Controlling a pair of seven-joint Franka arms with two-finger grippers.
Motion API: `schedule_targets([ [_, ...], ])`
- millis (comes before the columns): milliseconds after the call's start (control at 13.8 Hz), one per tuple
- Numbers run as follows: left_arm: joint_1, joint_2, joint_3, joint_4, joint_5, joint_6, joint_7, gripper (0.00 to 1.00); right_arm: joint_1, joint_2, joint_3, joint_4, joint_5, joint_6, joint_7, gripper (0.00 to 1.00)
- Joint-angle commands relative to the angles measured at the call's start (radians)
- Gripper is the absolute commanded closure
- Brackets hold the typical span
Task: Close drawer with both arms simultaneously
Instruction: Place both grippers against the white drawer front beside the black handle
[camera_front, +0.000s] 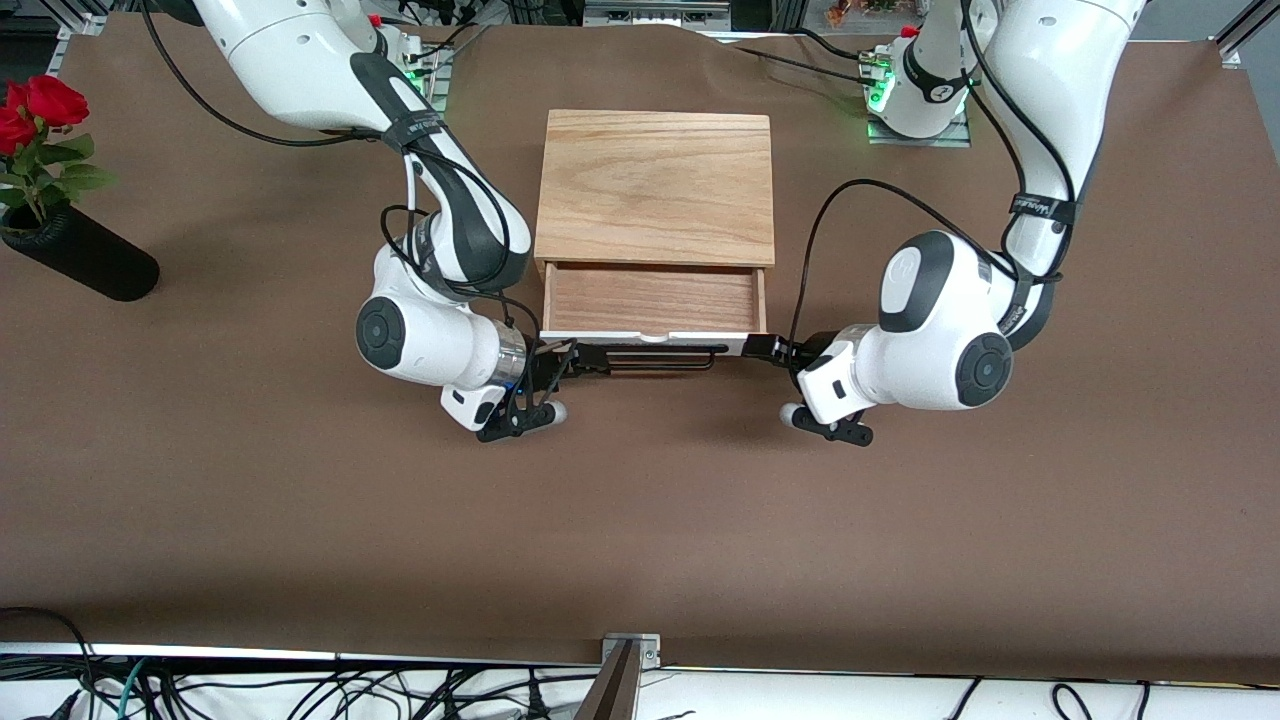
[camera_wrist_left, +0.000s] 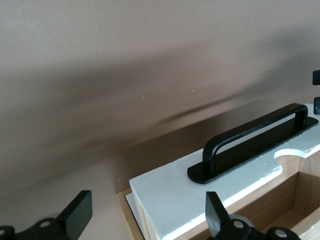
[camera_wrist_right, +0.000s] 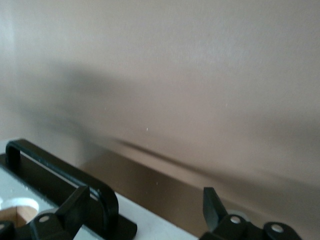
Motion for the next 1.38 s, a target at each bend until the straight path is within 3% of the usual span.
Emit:
schedule_targets([
  [0,0.001,0.028,-0.013,0.026,-0.029,-0.008,0.02,0.0,-0.008,0.012,0.011,0.052,0.034,-0.091,-0.004,0.0],
  [581,-0.011,0.056,-0.014,0.032,-0.045,0.044,0.022,0.0,-0.008,0.015,0.011,0.051,0.051,-0.113,-0.006,0.0],
  [1307,-0.005,0.052,-0.025,0.009,-0.049,-0.017,0.019,0.0,-0.003,0.03,0.016,0.048,0.055,-0.148,-0.006,0.0],
])
